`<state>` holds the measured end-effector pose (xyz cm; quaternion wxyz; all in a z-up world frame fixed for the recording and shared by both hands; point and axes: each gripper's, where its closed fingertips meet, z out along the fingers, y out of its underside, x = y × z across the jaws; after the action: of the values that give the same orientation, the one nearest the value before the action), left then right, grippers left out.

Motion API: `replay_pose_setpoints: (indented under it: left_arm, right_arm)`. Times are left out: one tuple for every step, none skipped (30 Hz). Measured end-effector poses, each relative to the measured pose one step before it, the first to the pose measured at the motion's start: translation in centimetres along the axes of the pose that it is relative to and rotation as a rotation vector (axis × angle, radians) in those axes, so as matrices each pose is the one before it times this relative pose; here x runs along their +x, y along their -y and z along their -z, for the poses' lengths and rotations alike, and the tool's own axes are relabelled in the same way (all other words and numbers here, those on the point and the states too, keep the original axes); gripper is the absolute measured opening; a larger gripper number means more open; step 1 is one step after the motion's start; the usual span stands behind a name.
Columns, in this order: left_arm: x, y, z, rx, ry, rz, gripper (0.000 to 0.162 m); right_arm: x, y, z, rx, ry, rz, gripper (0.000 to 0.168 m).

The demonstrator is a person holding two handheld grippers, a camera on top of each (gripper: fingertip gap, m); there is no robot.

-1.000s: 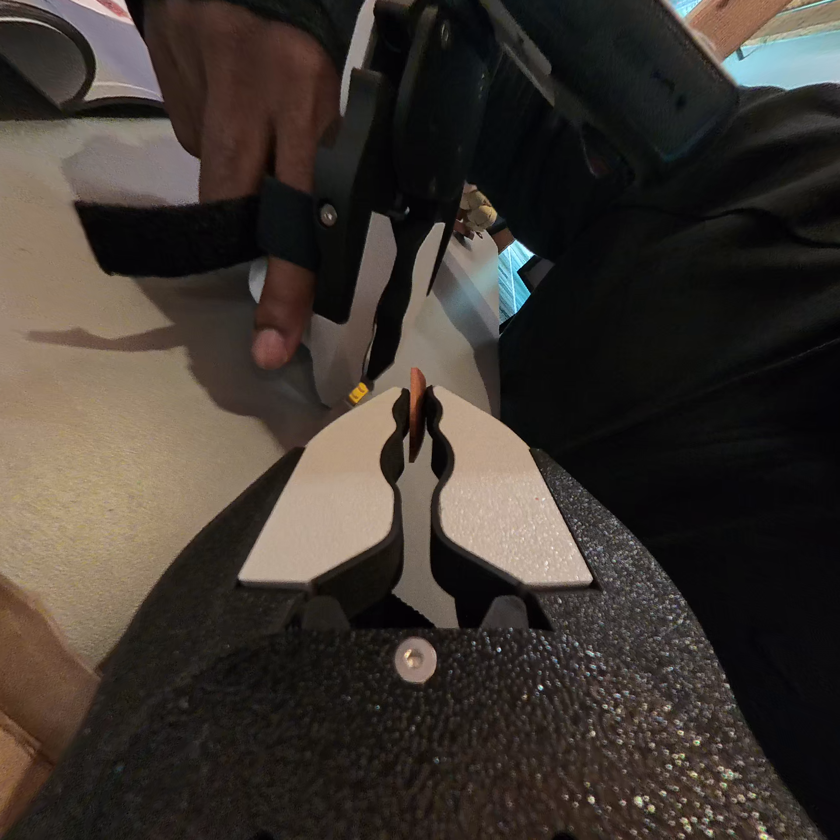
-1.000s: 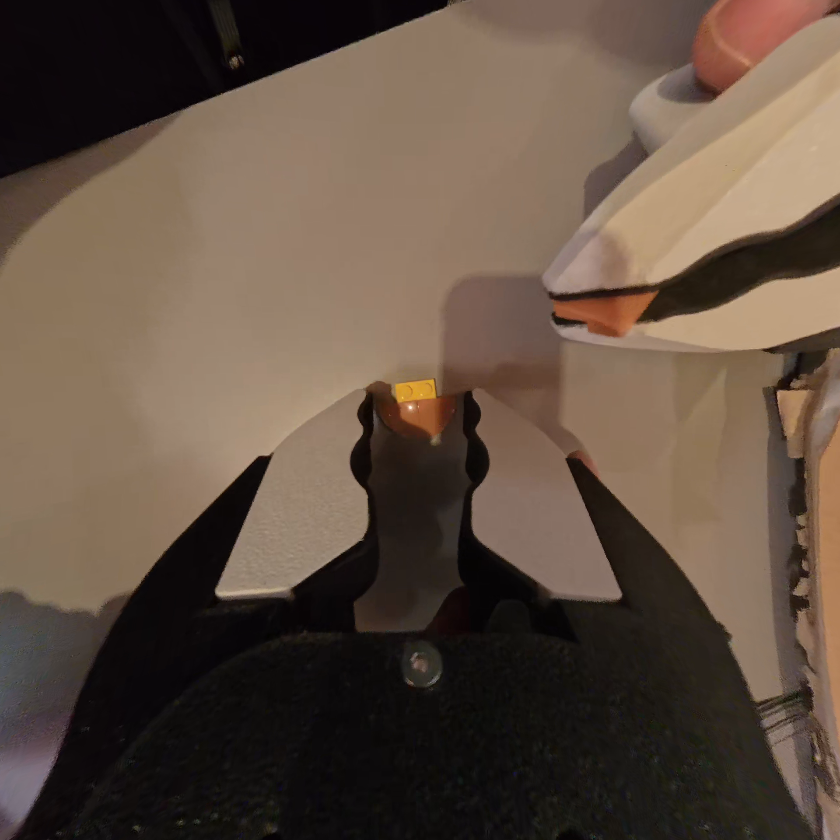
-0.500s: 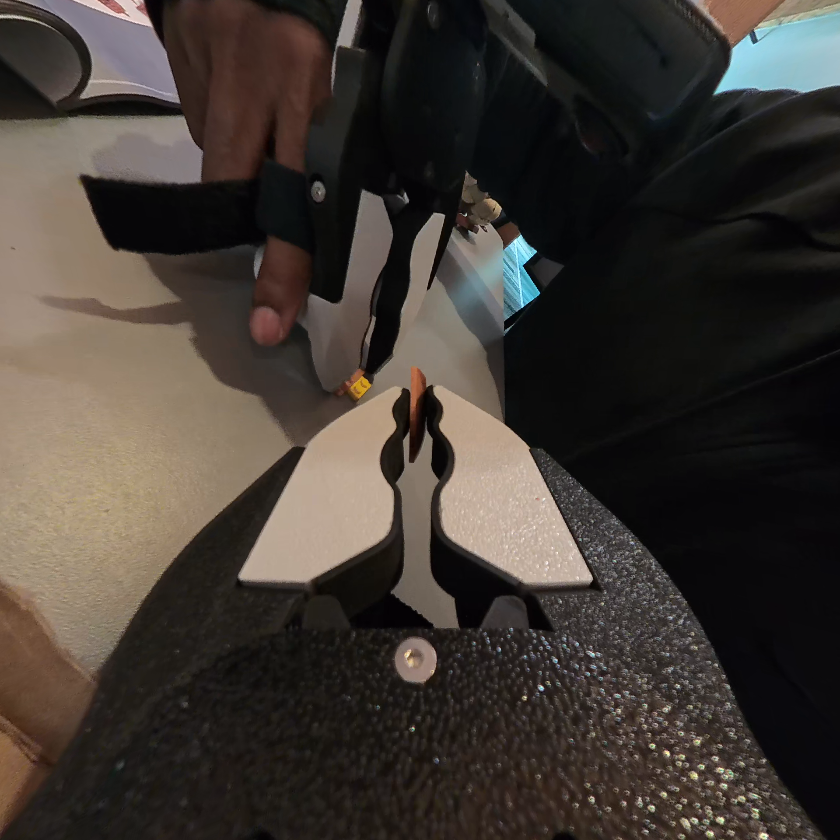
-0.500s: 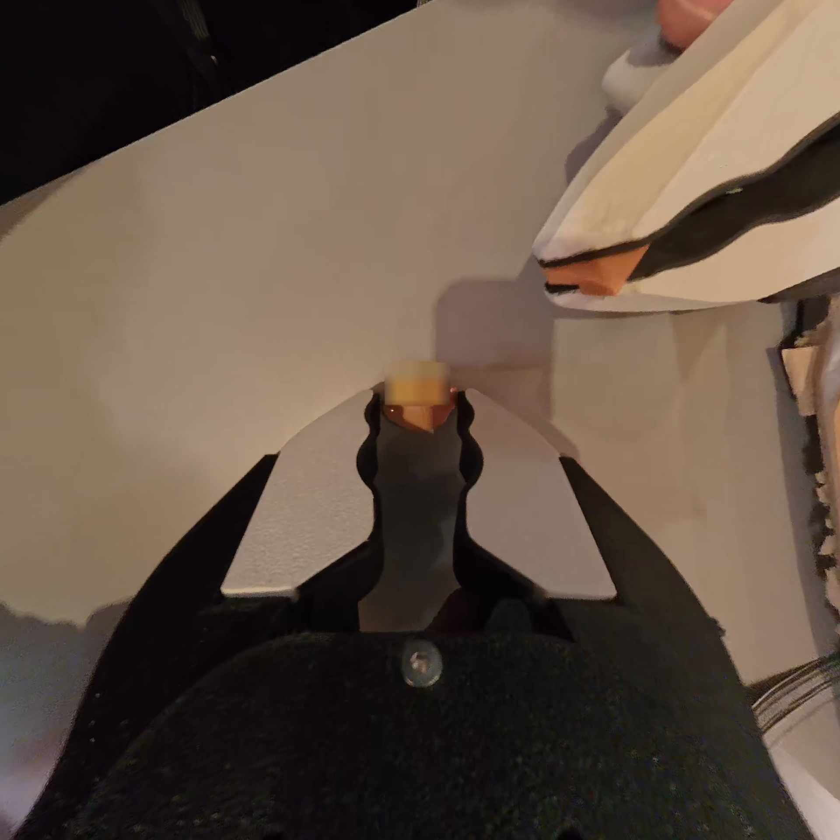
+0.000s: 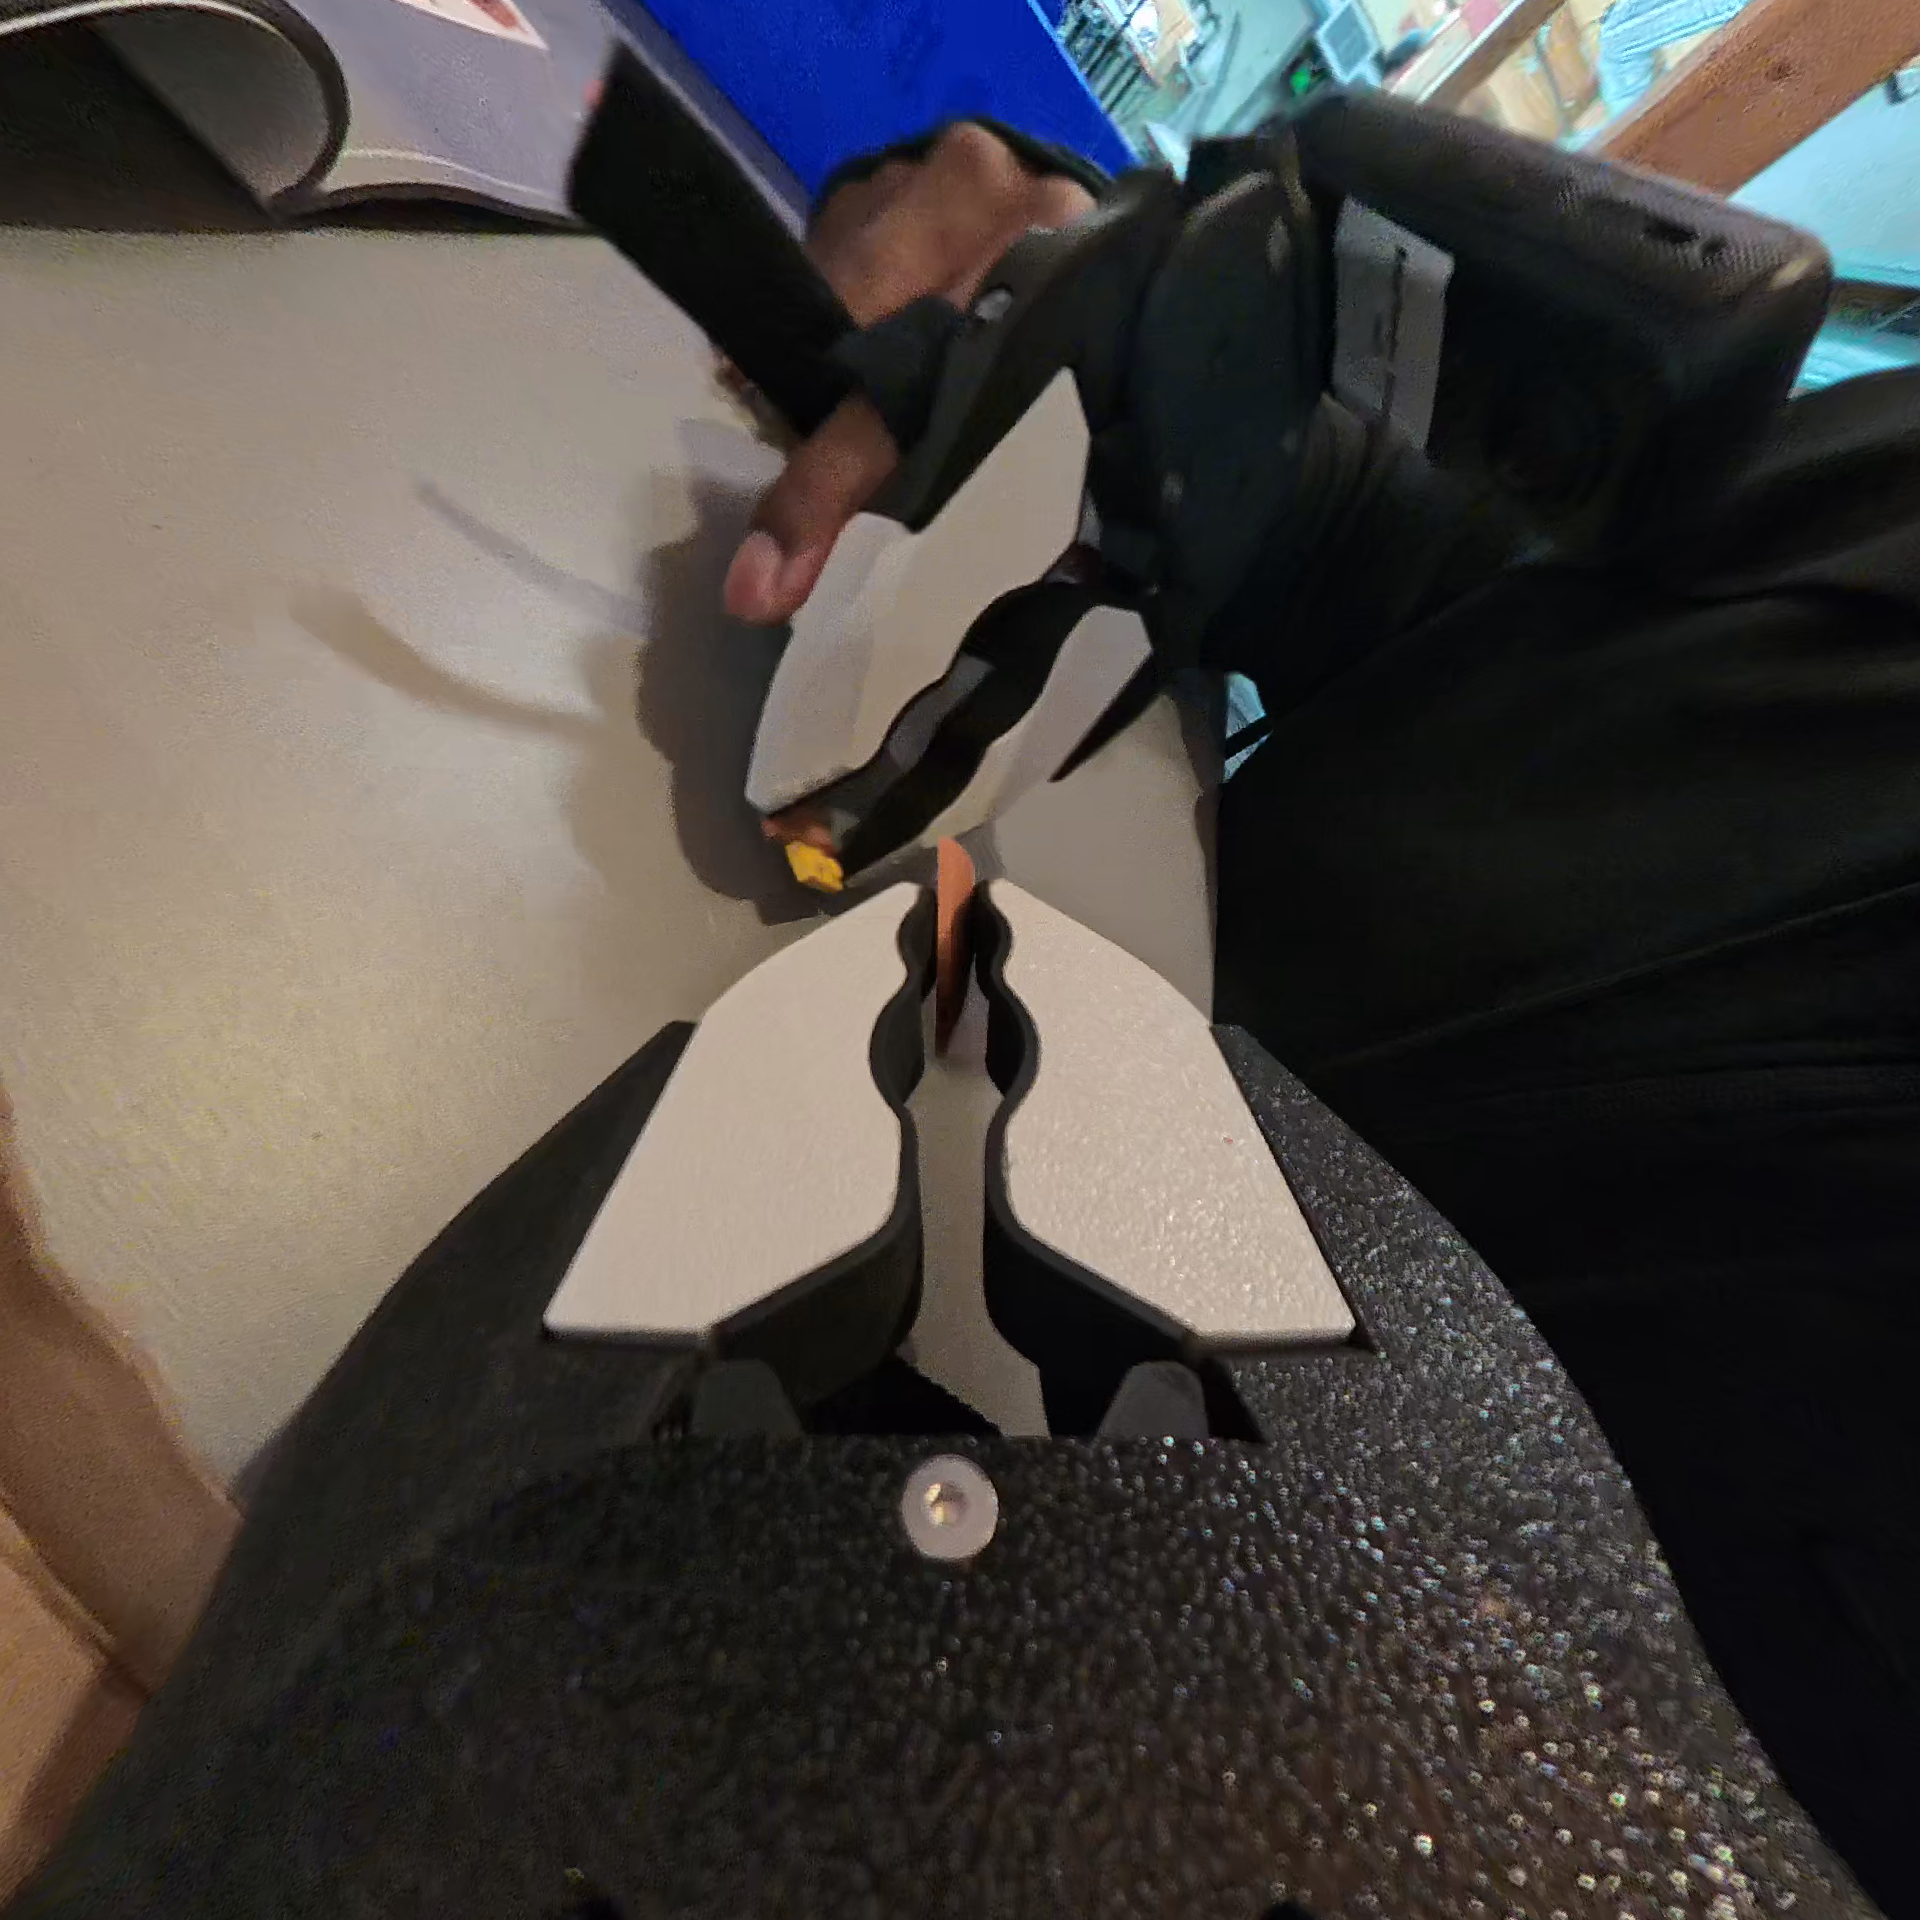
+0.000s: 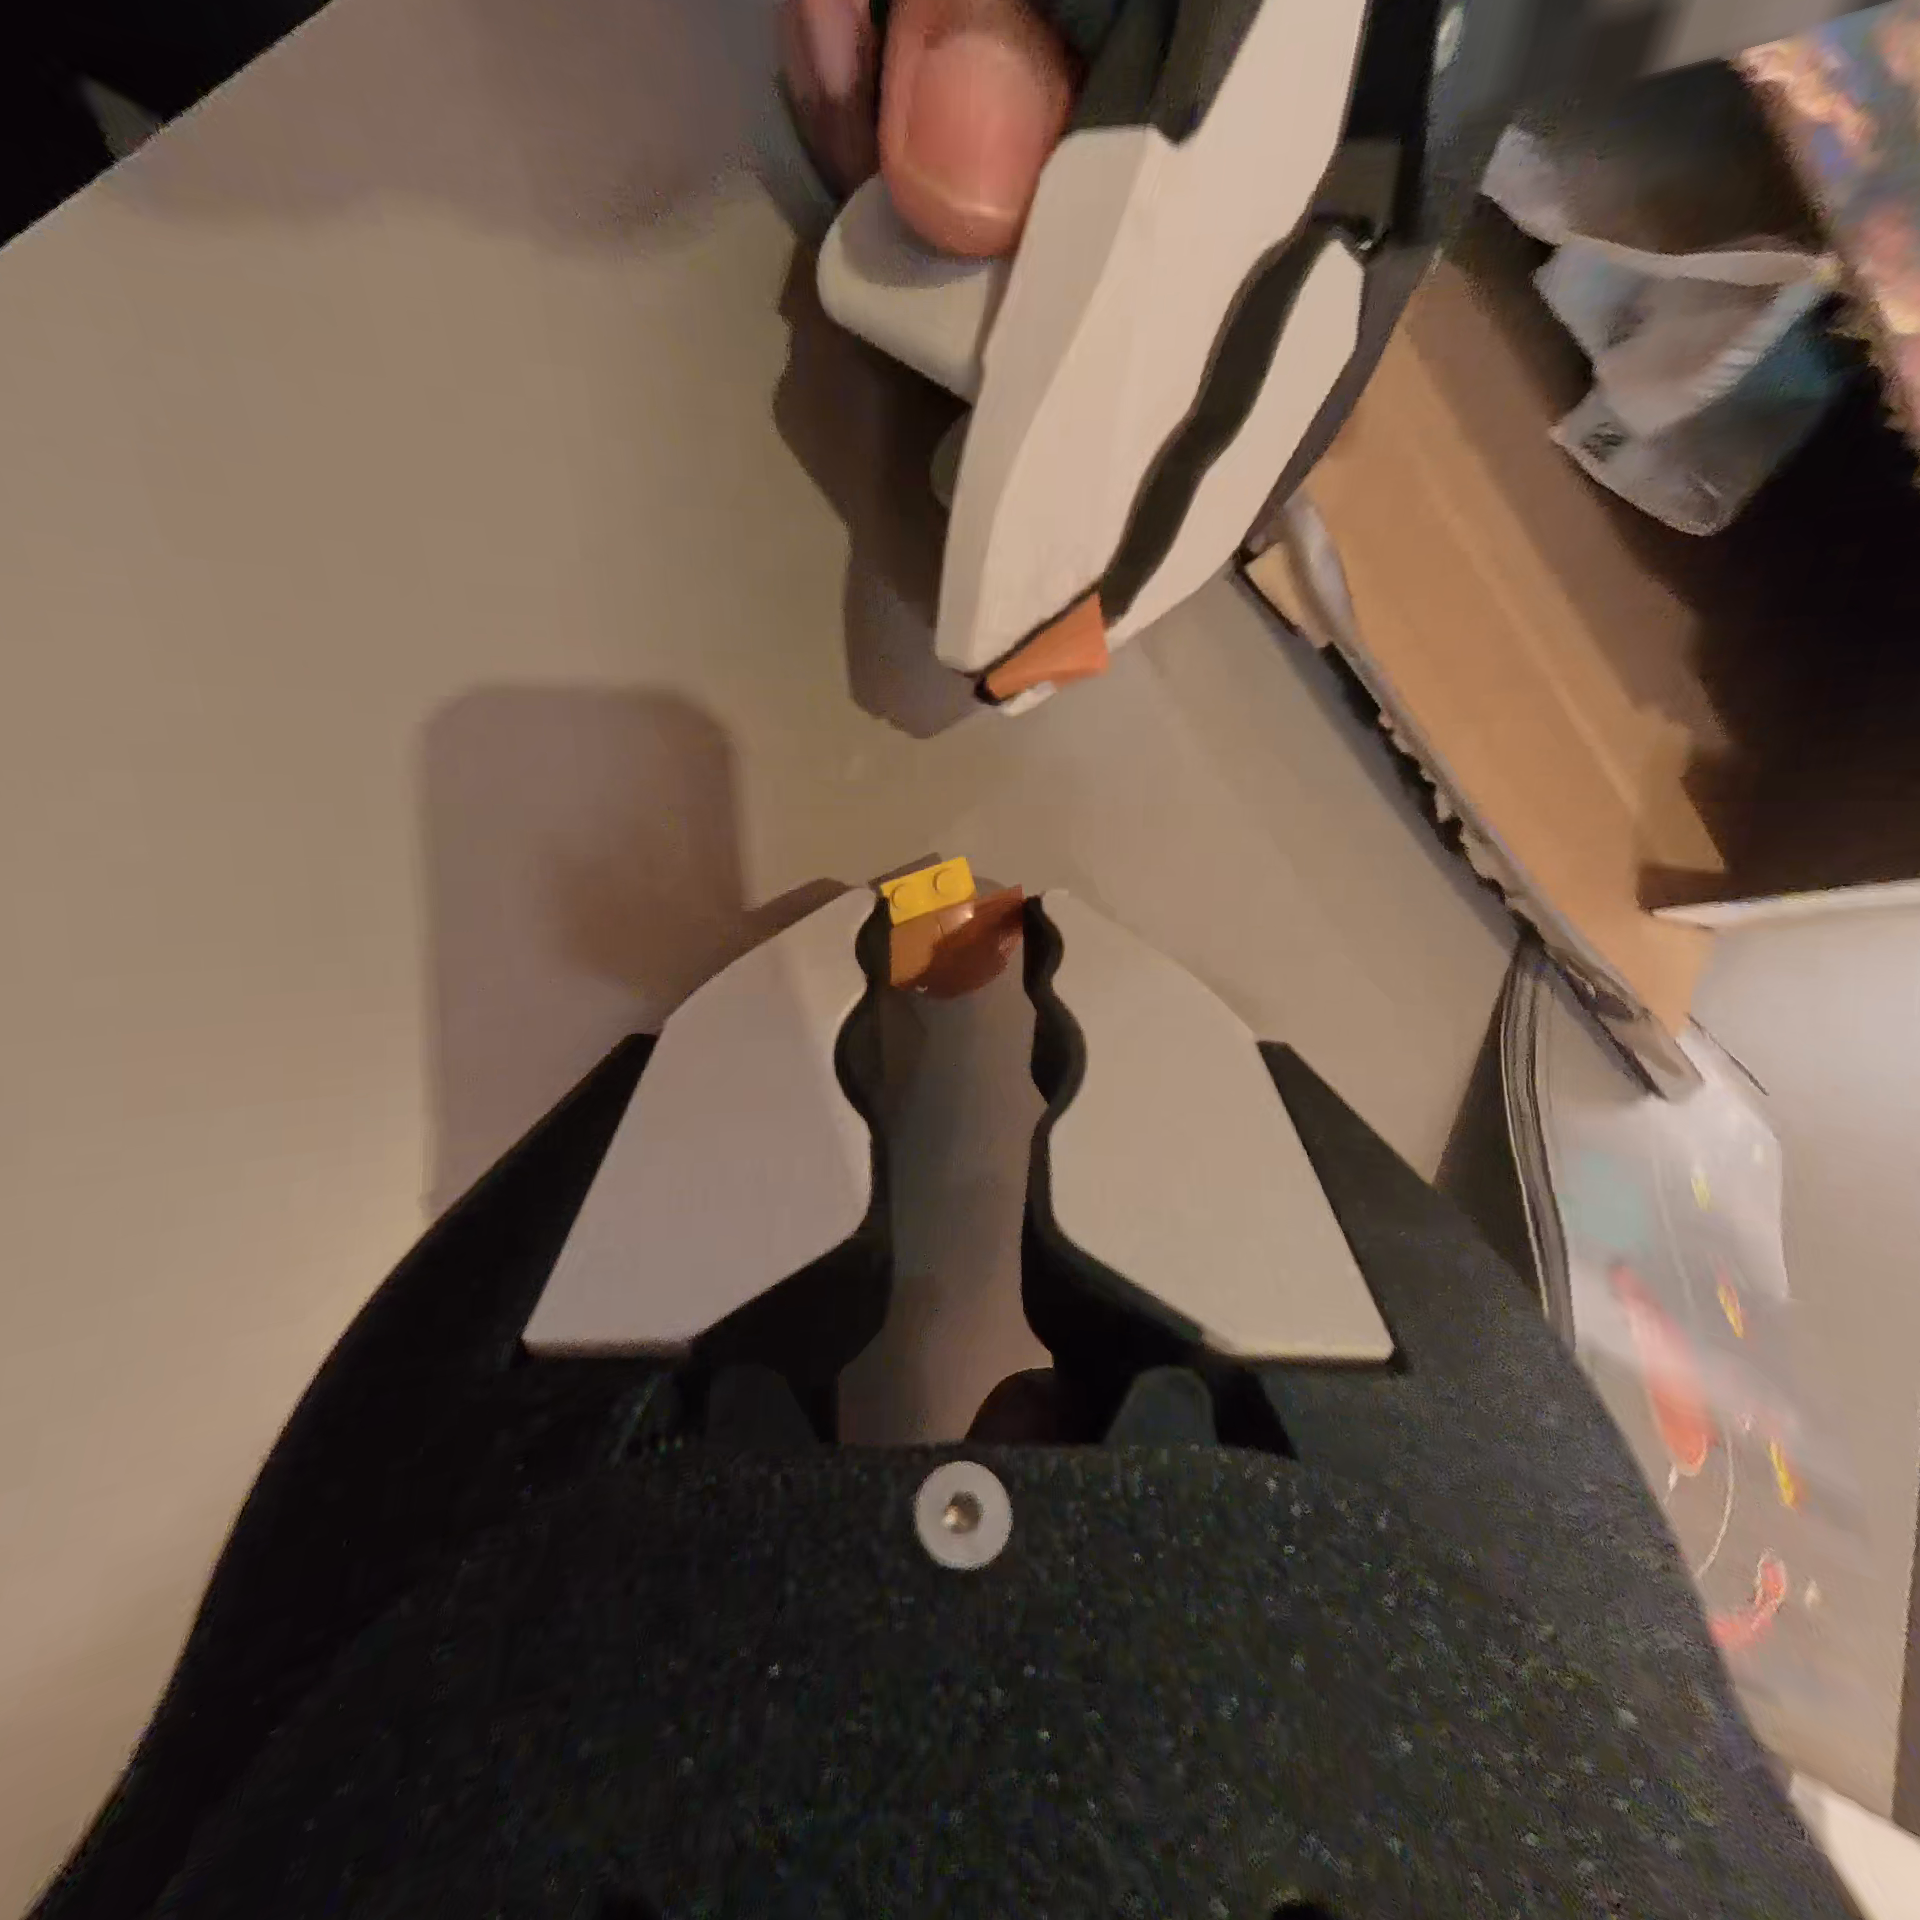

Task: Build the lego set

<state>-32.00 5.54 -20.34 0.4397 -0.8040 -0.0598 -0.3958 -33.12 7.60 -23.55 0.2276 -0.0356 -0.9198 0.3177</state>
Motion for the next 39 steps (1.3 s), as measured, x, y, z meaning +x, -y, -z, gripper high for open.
replay_pose_setpoints:
  left_arm:
    - [-0.224,-0.025,-0.117,-0.0053,0.0178,0.0035,0.006]
    - [-0.222,-0.016,-0.137,-0.0051,0.0196,0.0022,0.006]
    - [-0.217,0.020,-0.152,-0.0022,0.0208,0.0022,0.006]
    - [-0.217,0.097,-0.119,0.0031,0.0210,0.0000,0.006]
    - [-0.068,0.206,-0.120,0.0122,0.0084,0.0014,0.006]
    - [-0.047,0.220,-0.127,0.0126,0.0044,0.0063,0.006]
    - [-0.120,0.094,-0.114,0.0037,0.0071,0.0065,0.006]
    - [-0.112,0.071,-0.099,-0.0005,0.0079,0.0017,0.006]
    - [0.058,0.124,-0.132,0.0038,-0.0029,-0.0034,0.006]
    - [0.164,0.103,-0.179,0.0033,-0.0100,-0.0029,0.006]
    - [0.112,-0.003,-0.194,-0.0048,-0.0068,-0.0010,0.006]
    - [0.093,0.013,-0.176,-0.0045,-0.0057,-0.0025,0.006]
    - [0.168,0.111,-0.160,0.0039,-0.0099,-0.0021,0.006]
    - [0.191,0.122,-0.165,0.0051,-0.0133,-0.0009,0.006]
    - [0.152,0.034,-0.158,-0.0010,-0.0096,-0.0008,0.006]
    - [0.093,-0.008,-0.141,-0.0037,-0.0041,-0.0040,0.006]
    - [0.092,0.010,-0.108,-0.0016,-0.0032,-0.0069,0.006]
    - [0.160,0.064,-0.094,0.0021,-0.0081,-0.0069,0.006]
    - [0.073,0.045,-0.082,0.0012,-0.0053,-0.0020,0.006]
    - [-0.029,-0.012,-0.040,-0.0032,0.0016,0.0011,0.006]
    - [-0.001,-0.011,-0.025,-0.0028,-0.0004,-0.0002,0.006]
    - [-0.003,-0.010,-0.015,-0.0016,-0.0006,0.0003,0.006]
    - [-0.015,-0.035,-0.031,-0.0031,0.0002,0.0017,0.006]
    - [-0.011,-0.038,-0.028,-0.0045,0.0007,0.0007,0.006]
    - [-0.045,-0.031,-0.036,-0.0034,0.0044,-0.0006,0.006]
    - [0.007,-0.039,-0.051,-0.0049,0.0015,-0.0027,0.006]
    - [0.008,-0.068,-0.048,-0.0062,0.0013,-0.0012,0.006]
    - [-0.069,-0.022,-0.033,-0.0030,0.0062,0.0003,0.006]
    - [-0.067,0.011,-0.020,-0.0009,0.0062,-0.0009,0.006]
    - [-0.020,-0.022,-0.034,-0.0022,0.0041,-0.0023,0.006]
    - [-0.045,-0.046,-0.020,-0.0040,0.0057,-0.0030,0.006]
    - [-0.036,-0.006,-0.013,-0.0002,0.0055,-0.0010,0.006]
    - [-0.068,0.027,-0.016,0.0015,0.0080,-0.0008,0.006]
    - [-0.040,0.006,-0.044,0.0000,0.0076,-0.0030,0.006]
    - [-0.091,0.010,-0.052,0.0006,0.0122,-0.0028,0.006]
    - [-0.056,0.054,-0.049,0.0028,0.0114,-0.0044,0.006]
    - [-0.074,-0.066,-0.077,-0.0051,0.0134,-0.0068,0.006]
    - [-0.058,-0.069,-0.076,-0.0062,0.0126,-0.0077,0.006]
    - [-0.058,-0.021,-0.042,-0.0020,0.0120,-0.0069,0.006]
  right_arm:
    - [0.045,-0.023,0.147,0.0116,-0.0560,-0.0130,0.024]
    - [0.147,-0.022,0.189,0.0053,-0.0566,-0.0060,0.024]
    - [0.042,-0.015,0.238,-0.0014,-0.0396,0.0011,0.024]
    - [0.105,0.096,0.283,0.0027,-0.0387,-0.0014,0.024]
    - [0.171,0.183,0.307,0.0094,-0.0379,-0.0182,0.024]
    - [-0.081,0.222,0.287,0.0133,-0.0164,-0.0259,0.024]
    - [-0.082,0.257,0.285,0.0179,-0.0150,-0.0220,0.024]
    - [0.124,0.174,0.260,0.0130,-0.0276,-0.0162,0.024]
    - [0.140,0.125,0.214,0.0095,-0.0256,-0.0095,0.024]
    - [0.070,0.087,0.162,0.0060,-0.0181,-0.0078,0.024]
    - [0.132,0.041,0.111,0.0028,-0.0201,-0.0084,0.024]
    - [0.114,0.093,0.096,0.0078,-0.0169,-0.0083,0.024]
    - [0.131,0.060,0.088,0.0064,-0.0159,-0.0099,0.024]
    - [0.069,0.007,0.074,0.0013,-0.0105,-0.0097,0.024]
    - [-0.017,-0.004,0.087,0.0010,-0.0046,-0.0085,0.024]
    - [0.026,0.024,0.076,0.0027,-0.0077,-0.0042,0.024]
    - [0.015,-0.037,0.023,-0.0001,-0.0069,0.0011,0.024]
    - [-0.118,-0.149,-0.063,-0.0091,0.0043,0.0080,0.024]
    - [0.042,-0.136,-0.041,-0.0068,-0.0089,0.0045,0.024]
    - [0.086,-0.099,-0.005,-0.0047,-0.0113,-0.0017,0.024]
    - [-0.112,-0.045,-0.019,-0.0017,0.0042,-0.0028,0.024]
    - [0.024,0.031,0.006,0.0023,-0.0063,-0.0054,0.024]
    - [0.113,-0.011,0.007,-0.0014,-0.0100,-0.0041,0.024]
    - [-0.076,0.043,-0.019,0.0007,0.0041,-0.0008,0.024]
    - [0.052,0.082,0.027,0.0040,-0.0063,-0.0029,0.024]
    - [0.195,-0.035,0.011,-0.0054,-0.0160,-0.0034,0.024]
    - [0.008,-0.041,-0.015,-0.0056,-0.0030,0.0011,0.024]
    - [-0.071,0.049,0.010,0.0033,0.0014,0.0025,0.024]
    - [0.054,0.002,0.018,-0.0013,-0.0093,0.0029,0.024]
    - [-0.013,-0.059,-0.025,-0.0080,-0.0045,0.0051,0.024]
    - [-0.050,-0.051,-0.029,-0.0074,-0.0024,0.0062,0.024]
    - [0.034,0.015,0.003,-0.0015,-0.0082,0.0054,0.024]
    - [-0.026,0.020,0.001,-0.0016,-0.0029,0.0048,0.024]
    - [-0.012,-0.064,-0.025,-0.0082,-0.0030,0.0040,0.024]
    - [0.041,-0.066,-0.013,-0.0056,-0.0064,0.0020,0.024]
    - [0.022,-0.089,-0.016,-0.0075,-0.0036,-0.0018,0.024]
    - [-0.056,-0.078,-0.013,-0.0045,0.0042,-0.0035,0.024]
    - [-0.050,-0.081,-0.020,-0.0025,0.0041,-0.0020,0.024]
    - [-0.014,-0.075,-0.015,-0.0020,0.0011,-0.0016,0.024]
